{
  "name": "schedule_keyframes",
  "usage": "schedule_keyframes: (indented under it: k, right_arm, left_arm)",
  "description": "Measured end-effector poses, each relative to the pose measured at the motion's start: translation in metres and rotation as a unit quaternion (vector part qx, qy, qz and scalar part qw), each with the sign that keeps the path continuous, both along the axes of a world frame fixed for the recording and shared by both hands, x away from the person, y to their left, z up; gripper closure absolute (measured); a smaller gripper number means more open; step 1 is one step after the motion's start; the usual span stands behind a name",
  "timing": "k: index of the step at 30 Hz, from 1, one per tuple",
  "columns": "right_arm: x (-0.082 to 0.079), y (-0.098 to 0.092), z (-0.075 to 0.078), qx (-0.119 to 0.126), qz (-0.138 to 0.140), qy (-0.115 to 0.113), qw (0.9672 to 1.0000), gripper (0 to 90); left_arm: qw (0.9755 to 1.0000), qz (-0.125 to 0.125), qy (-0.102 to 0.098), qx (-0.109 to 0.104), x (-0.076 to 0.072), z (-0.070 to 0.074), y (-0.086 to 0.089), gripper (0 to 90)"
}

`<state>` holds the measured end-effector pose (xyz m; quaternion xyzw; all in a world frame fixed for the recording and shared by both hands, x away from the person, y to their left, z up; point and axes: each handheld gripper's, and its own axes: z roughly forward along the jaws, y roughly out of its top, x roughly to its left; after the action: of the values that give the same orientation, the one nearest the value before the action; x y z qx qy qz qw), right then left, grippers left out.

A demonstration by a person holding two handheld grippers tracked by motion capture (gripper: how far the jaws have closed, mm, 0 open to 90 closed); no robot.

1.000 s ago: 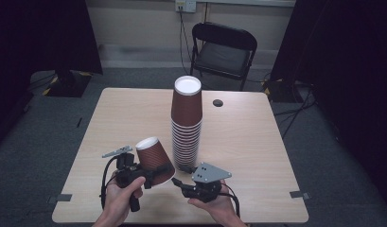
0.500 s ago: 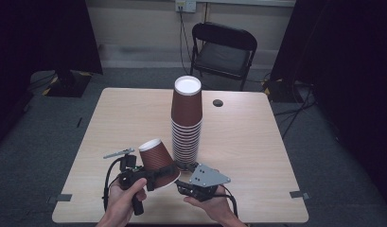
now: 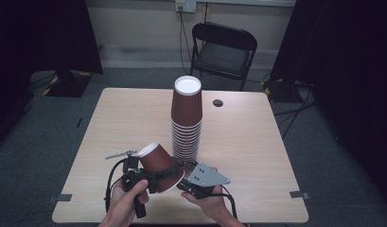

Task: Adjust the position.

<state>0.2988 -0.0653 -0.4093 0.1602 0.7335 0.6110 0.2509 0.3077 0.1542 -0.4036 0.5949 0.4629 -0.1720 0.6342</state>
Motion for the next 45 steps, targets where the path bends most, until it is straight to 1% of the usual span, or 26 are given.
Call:
schedule_keyframes:
  k: [1, 2, 6, 9, 12, 14, 16, 18, 23, 24, 26, 27, 28, 29, 31, 32, 33, 34, 37, 38, 40, 42, 43, 44, 45]
  right_arm:
    - [0.000, 0.000, 0.000, -0.001, -0.004, -0.002, 1.0000, 70.1]
    - [0.000, -0.001, 0.000, -0.001, -0.005, 0.000, 1.0000, 71.4]
    - [-0.001, -0.002, 0.000, 0.001, -0.013, -0.004, 0.9999, 76.1]
    - [-0.001, -0.003, 0.001, -0.004, -0.020, -0.012, 0.9997, 79.5]
    - [-0.002, -0.004, 0.003, -0.004, -0.019, -0.014, 0.9997, 80.6]
    - [-0.002, -0.004, 0.004, -0.004, -0.019, -0.018, 0.9996, 81.2]
    - [-0.003, -0.005, 0.005, -0.002, -0.019, -0.016, 0.9997, 81.9]
    - [-0.003, -0.006, 0.007, -0.003, -0.019, -0.018, 0.9997, 82.4]
    - [-0.005, -0.008, 0.011, 0.007, -0.019, -0.016, 0.9997, 84.1]
    - [-0.005, -0.009, 0.011, 0.011, -0.020, -0.014, 0.9996, 84.6]
    - [-0.005, -0.010, 0.012, 0.013, -0.020, -0.016, 0.9996, 84.9]
    - [-0.005, -0.010, 0.012, 0.015, -0.018, -0.012, 0.9996, 85.3]
    - [-0.005, -0.011, 0.012, 0.016, -0.016, -0.011, 0.9997, 85.6]
    - [-0.005, -0.011, 0.012, 0.014, -0.013, -0.013, 0.9997, 85.8]
    - [-0.008, -0.011, 0.012, 0.010, -0.007, -0.015, 0.9998, 85.9]
    - [-0.009, -0.011, 0.012, 0.009, -0.004, -0.011, 0.9999, 85.9]
    - [-0.009, -0.011, 0.012, 0.008, -0.003, -0.011, 0.9999, 86.0]
    - [-0.009, -0.011, 0.012, 0.009, -0.001, -0.009, 0.9999, 86.0]
    - [-0.009, -0.012, 0.013, 0.009, 0.003, -0.004, 0.9999, 86.1]
    - [-0.009, -0.013, 0.013, 0.006, 0.004, -0.006, 1.0000, 86.1]
    - [-0.009, -0.014, 0.013, 0.003, 0.006, -0.003, 1.0000, 86.1]
    - [-0.009, -0.015, 0.012, 0.002, 0.008, 0.003, 1.0000, 86.2]
    - [-0.009, -0.016, 0.012, 0.002, 0.010, 0.003, 0.9999, 86.2]
    - [-0.009, -0.016, 0.012, 0.002, 0.011, 0.008, 0.9999, 86.2]
    - [-0.008, -0.017, 0.012, 0.000, 0.013, 0.009, 0.9999, 86.2]
  left_arm:
    - [1.0000, -0.003, -0.001, 0.001, 0.000, 0.000, 0.000, 12.3]
    - [1.0000, -0.002, 0.000, -0.004, 0.001, 0.000, 0.000, 12.3]
    - [0.9999, -0.003, -0.004, -0.013, 0.001, -0.001, -0.001, 11.3]
    - [0.9997, -0.006, 0.000, -0.026, 0.001, -0.002, -0.001, 10.8]
    - [0.9994, -0.010, -0.005, -0.033, 0.002, -0.003, 0.000, 10.7]
    - [0.9992, -0.012, -0.003, -0.038, 0.002, -0.003, 0.000, 10.6]
    - [0.9988, -0.014, -0.002, -0.046, 0.002, -0.002, 0.000, 10.6]
    - [0.9983, -0.019, -0.006, -0.054, 0.003, -0.002, 0.000, 10.5]
    - [0.9972, -0.025, -0.015, -0.069, 0.003, -0.001, 0.000, 10.8]
    - [0.9971, -0.026, -0.019, -0.069, 0.003, -0.001, 0.000, 11.0]
    - [0.9971, -0.024, -0.023, -0.069, 0.002, 0.000, 0.000, 11.0]
    - [0.9972, -0.027, -0.025, -0.066, 0.003, 0.001, 0.001, 11.0]
    - [0.9972, -0.023, -0.028, -0.066, 0.003, 0.002, 0.002, 10.9]
    - [0.9969, -0.012, -0.034, -0.070, 0.004, 0.004, 0.005, 11.9]
    - [0.9969, -0.006, -0.044, -0.064, 0.005, 0.007, 0.010, 14.3]
    - [0.9968, -0.002, -0.051, -0.061, 0.005, 0.008, 0.011, 14.7]
    - [0.9965, 0.003, -0.055, -0.063, 0.005, 0.009, 0.013, 14.9]
    - [0.9964, 0.005, -0.062, -0.058, 0.005, 0.010, 0.014, 14.9]
    - [0.9960, 0.007, -0.069, -0.057, 0.006, 0.011, 0.016, 15.1]
    - [0.9958, 0.008, -0.072, -0.056, 0.006, 0.011, 0.016, 15.1]
    - [0.9952, 0.011, -0.086, -0.045, 0.006, 0.012, 0.018, 15.0]
    - [0.9954, 0.015, -0.085, -0.042, 0.007, 0.013, 0.018, 14.6]
    - [0.9950, 0.017, -0.088, -0.043, 0.007, 0.013, 0.019, 14.9]
    - [0.9946, 0.021, -0.093, -0.042, 0.007, 0.013, 0.020, 15.2]
    - [0.9939, 0.020, -0.104, -0.032, 0.008, 0.014, 0.022, 15.2]
